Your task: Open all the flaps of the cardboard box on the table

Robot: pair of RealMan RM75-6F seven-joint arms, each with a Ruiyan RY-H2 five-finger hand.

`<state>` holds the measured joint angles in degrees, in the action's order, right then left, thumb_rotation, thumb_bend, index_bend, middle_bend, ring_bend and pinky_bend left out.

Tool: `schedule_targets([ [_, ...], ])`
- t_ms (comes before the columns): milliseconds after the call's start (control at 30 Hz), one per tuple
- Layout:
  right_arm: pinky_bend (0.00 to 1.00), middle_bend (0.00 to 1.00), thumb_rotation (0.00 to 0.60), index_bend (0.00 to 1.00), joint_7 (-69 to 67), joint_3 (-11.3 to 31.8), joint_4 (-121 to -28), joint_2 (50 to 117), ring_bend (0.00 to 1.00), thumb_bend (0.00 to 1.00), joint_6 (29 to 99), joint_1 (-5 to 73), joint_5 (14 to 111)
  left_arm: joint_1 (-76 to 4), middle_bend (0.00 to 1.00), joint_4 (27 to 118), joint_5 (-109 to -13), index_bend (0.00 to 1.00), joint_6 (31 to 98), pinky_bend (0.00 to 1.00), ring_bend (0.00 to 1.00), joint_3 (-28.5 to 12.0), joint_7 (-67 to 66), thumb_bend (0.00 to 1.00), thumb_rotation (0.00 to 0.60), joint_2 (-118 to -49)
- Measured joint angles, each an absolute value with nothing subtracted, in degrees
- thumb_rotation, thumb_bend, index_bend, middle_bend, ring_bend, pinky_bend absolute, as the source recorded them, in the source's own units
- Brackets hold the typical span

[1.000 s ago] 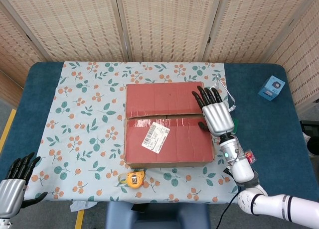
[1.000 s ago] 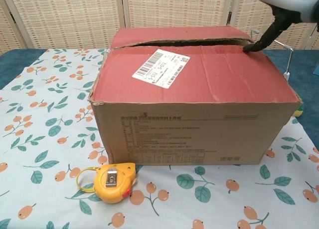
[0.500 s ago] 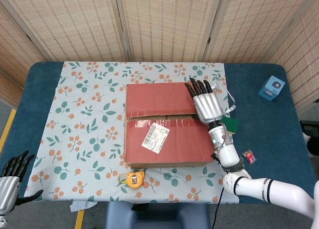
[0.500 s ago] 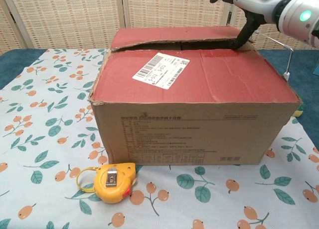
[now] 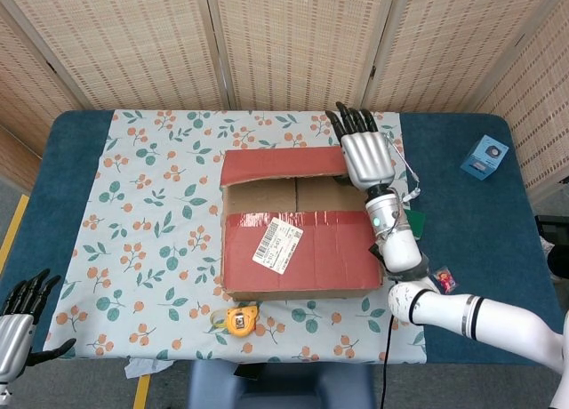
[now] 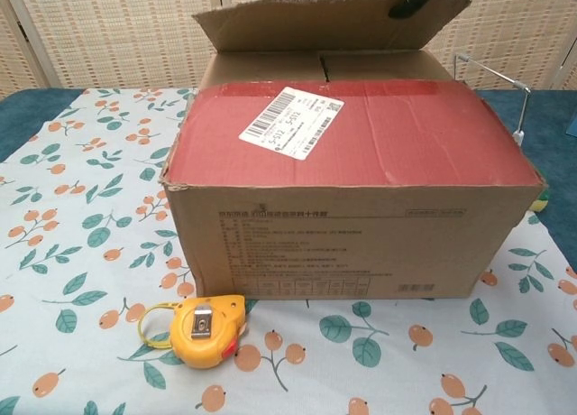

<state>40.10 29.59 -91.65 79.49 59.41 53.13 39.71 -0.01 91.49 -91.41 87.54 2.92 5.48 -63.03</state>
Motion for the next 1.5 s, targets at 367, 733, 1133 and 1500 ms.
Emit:
schedule_targets([
  [367, 0.0, 0.0, 0.6, 0.05, 38.55, 33.02, -78.83, 76.81, 0.0, 0.28, 51.28, 59.89, 27.91, -1.1, 0.0, 90.37, -86.21, 0.0, 83.76, 0.0, 0.0, 1.38, 6.11, 0.17, 0.6, -63.54],
  [733, 0.0, 0.0, 0.6, 0.05, 31.76, 30.9, -50.6, 83.22, 0.0, 0.28, 36.2, 67.28, 25.29, -1.41, 0.0, 89.05, -82.28, 0.0, 81.51, 0.0, 0.0, 0.01, 8.29, 0.17, 0.6, -63.45],
  [1133, 0.0, 0.0, 0.6, 0.05, 23.87, 28.66, -61.2, 78.98, 0.0, 0.28, 34.78, 64.94, 29.56, -0.41, 0.0, 89.66, -83.76, 0.0, 83.63, 0.0, 0.0, 0.46, 6.9, 0.17, 0.6, -63.4],
  [1500, 0.0, 0.0, 0.6, 0.06, 14.76, 27.1, -103.37, 51.13, 0.0, 0.28, 36.95, 49.18, 35.62, -1.27, 0.0, 89.68, -83.8, 0.0, 82.62, 0.0, 0.0, 0.23, 3.28, 0.17, 0.6, -64.45],
])
